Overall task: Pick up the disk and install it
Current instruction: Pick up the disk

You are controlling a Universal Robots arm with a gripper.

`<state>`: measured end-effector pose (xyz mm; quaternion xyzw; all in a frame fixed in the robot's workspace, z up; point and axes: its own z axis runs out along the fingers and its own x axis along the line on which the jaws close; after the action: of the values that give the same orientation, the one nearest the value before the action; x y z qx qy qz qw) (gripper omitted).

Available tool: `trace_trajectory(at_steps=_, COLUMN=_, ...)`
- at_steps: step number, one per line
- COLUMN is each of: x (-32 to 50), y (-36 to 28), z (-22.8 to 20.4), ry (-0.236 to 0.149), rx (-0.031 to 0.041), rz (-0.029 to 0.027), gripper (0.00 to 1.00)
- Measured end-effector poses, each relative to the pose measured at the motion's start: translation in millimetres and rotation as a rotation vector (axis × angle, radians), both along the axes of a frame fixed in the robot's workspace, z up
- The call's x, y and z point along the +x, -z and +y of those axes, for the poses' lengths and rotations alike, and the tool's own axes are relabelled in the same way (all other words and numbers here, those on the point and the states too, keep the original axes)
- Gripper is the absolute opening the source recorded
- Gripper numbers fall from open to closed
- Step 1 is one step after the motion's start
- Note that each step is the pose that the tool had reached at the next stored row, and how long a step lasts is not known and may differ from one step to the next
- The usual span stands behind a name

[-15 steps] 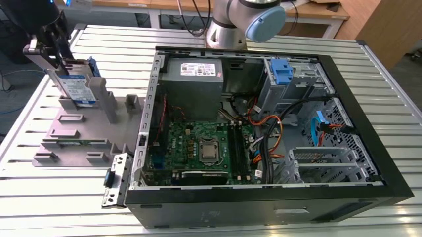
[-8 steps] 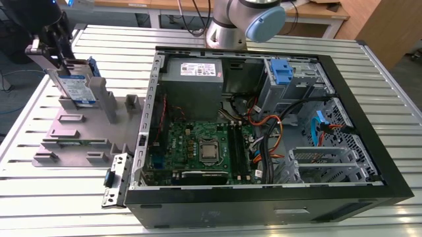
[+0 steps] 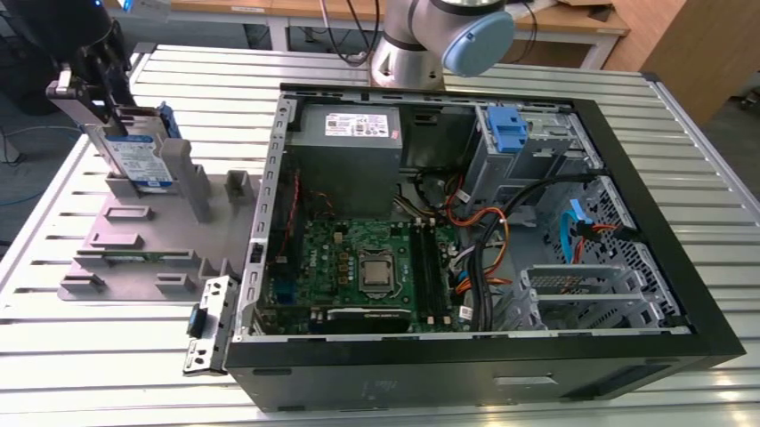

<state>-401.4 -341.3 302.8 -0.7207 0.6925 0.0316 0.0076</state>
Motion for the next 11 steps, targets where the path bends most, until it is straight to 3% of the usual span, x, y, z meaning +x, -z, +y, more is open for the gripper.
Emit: trace_trajectory(at_steps=11, x=0.0, y=-1.6, z=0.0, ry=0.000, rx=0.0000, rz=0.0001, gripper=0.53)
